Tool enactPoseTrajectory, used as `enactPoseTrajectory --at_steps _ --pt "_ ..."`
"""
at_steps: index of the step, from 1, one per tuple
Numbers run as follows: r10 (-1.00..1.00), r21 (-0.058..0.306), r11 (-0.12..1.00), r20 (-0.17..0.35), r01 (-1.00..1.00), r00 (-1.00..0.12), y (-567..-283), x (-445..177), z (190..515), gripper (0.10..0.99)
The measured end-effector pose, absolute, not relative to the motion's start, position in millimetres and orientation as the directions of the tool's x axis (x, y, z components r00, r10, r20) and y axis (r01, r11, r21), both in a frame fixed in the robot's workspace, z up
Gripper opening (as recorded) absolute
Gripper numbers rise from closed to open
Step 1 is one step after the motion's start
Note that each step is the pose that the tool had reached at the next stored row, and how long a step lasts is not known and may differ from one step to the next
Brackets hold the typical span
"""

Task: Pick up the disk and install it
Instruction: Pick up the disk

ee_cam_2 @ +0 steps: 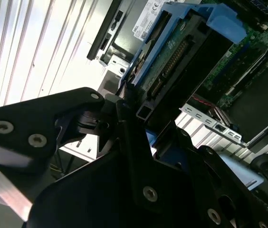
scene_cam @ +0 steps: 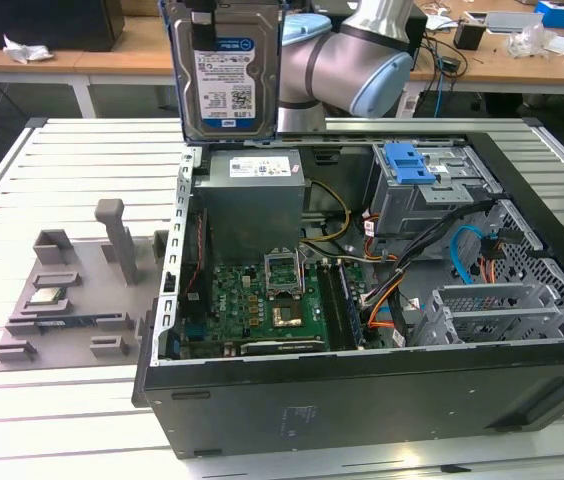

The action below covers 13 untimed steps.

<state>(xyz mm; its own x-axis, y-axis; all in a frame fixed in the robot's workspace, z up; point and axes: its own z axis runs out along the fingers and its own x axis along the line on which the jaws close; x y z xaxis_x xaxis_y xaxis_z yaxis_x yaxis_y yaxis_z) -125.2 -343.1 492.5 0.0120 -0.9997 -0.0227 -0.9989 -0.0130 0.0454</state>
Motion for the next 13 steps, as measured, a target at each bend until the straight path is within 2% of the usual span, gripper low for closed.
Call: enactPoseTrajectory --at_steps 13 --pt "-1.0 0.046 -0.013 -0.023 -0.999 0.012 -342 -68 493 0.369"
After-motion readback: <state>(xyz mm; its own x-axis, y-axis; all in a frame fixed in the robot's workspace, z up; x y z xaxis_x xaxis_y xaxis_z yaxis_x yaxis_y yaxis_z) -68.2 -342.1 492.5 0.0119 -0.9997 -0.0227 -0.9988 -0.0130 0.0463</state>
